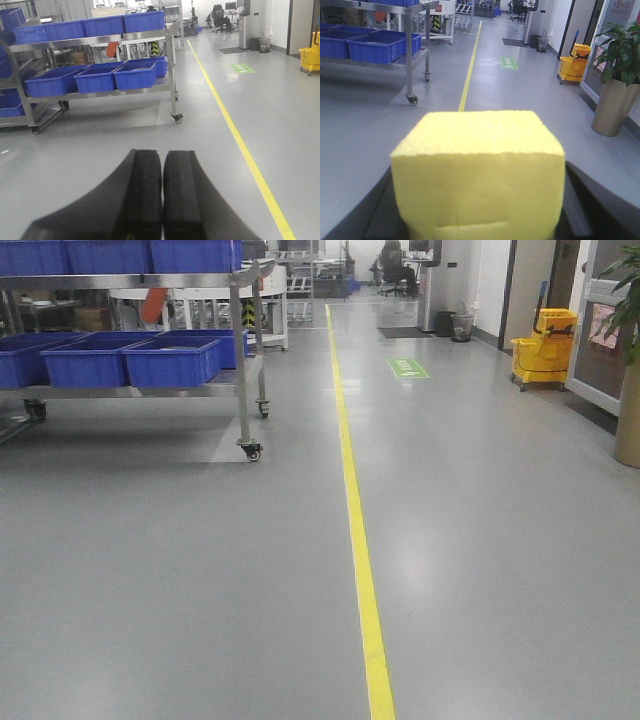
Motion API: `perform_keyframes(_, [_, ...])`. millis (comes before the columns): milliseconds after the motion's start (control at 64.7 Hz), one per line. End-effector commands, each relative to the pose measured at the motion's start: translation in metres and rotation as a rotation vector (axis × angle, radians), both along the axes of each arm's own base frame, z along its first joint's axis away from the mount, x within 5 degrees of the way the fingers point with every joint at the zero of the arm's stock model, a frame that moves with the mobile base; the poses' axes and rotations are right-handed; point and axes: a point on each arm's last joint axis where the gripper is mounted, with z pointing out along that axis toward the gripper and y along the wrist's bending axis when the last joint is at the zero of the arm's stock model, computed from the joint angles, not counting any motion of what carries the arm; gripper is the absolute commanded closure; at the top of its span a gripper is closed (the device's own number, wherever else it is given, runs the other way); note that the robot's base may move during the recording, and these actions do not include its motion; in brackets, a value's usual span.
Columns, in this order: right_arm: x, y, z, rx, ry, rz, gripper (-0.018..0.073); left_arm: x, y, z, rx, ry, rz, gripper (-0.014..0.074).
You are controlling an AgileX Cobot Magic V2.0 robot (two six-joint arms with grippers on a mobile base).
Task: Place yellow foam block on left shelf second layer
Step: 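Drive the base away from the table holding the cube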
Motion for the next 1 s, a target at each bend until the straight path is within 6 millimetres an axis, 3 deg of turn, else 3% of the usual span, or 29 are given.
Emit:
perform_keyframes(0, [-0.0006,-0.0002,0.0175,-0.013,-0.112,-0.004,0.0096,-0.0013,-0.0015,0.0020,-0.008,-0.084,-0.019,0.0460])
perform_keyframes(989, [-0.0006,-0.0002,0.0174,-0.013,-0.111,-0.004,0.0096,-0.0013,-0.0015,0.0020,-0.008,-0.084,-0.019,0.0460])
